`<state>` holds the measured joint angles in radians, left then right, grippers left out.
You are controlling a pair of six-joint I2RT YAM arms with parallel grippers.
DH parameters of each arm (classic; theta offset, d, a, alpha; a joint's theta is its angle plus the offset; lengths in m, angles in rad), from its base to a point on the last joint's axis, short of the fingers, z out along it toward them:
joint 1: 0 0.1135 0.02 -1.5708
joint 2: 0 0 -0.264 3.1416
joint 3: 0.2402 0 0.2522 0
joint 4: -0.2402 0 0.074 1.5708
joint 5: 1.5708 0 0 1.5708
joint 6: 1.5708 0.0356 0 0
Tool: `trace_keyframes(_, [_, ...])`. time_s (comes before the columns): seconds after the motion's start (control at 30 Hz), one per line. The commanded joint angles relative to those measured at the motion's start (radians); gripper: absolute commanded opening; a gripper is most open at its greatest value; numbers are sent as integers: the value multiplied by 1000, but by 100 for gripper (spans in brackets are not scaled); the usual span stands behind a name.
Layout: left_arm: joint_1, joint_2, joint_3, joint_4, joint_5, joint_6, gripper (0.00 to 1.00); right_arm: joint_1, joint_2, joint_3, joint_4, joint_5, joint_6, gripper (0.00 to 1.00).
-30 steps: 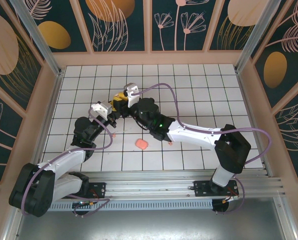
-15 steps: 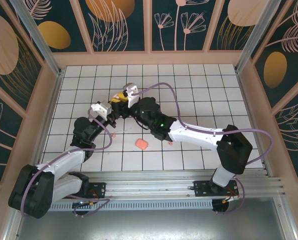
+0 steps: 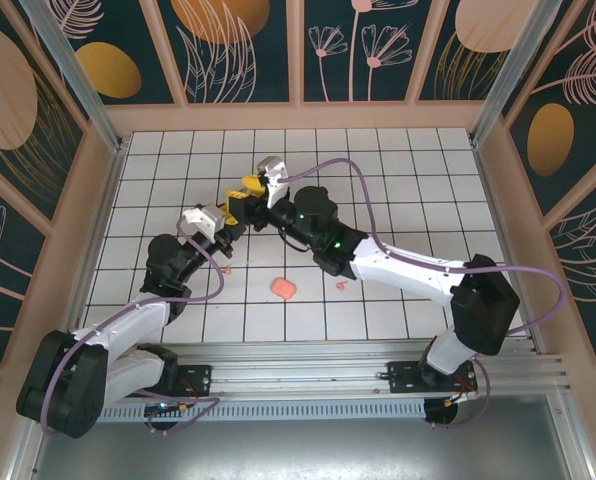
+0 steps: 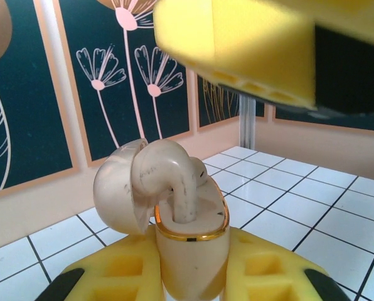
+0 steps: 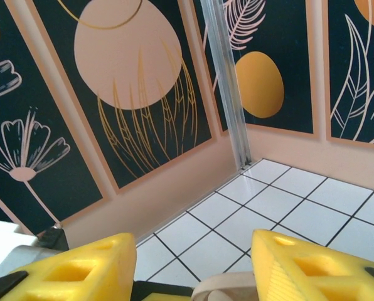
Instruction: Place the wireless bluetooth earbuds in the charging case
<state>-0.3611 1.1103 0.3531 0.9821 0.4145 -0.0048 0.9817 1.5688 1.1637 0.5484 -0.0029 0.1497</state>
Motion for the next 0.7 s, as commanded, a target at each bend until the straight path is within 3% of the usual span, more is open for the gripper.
trace_keyframes(0.0, [-1, -14, 7, -3, 43, 18, 2, -27, -57, -3, 14, -58, 50, 56])
trace_keyframes(0.3, [-2, -12, 14, -10, 114, 33, 2, -139, -125, 15, -169, -211, 86, 72])
trace_keyframes(0.5, [-1, 5, 26, 4, 177, 30, 2, -181, -90, 106, -367, -323, 31, 73])
trace_keyframes(0.67, [-1, 5, 27, 4, 195, 28, 2, -180, -48, 166, -486, -304, -28, 71])
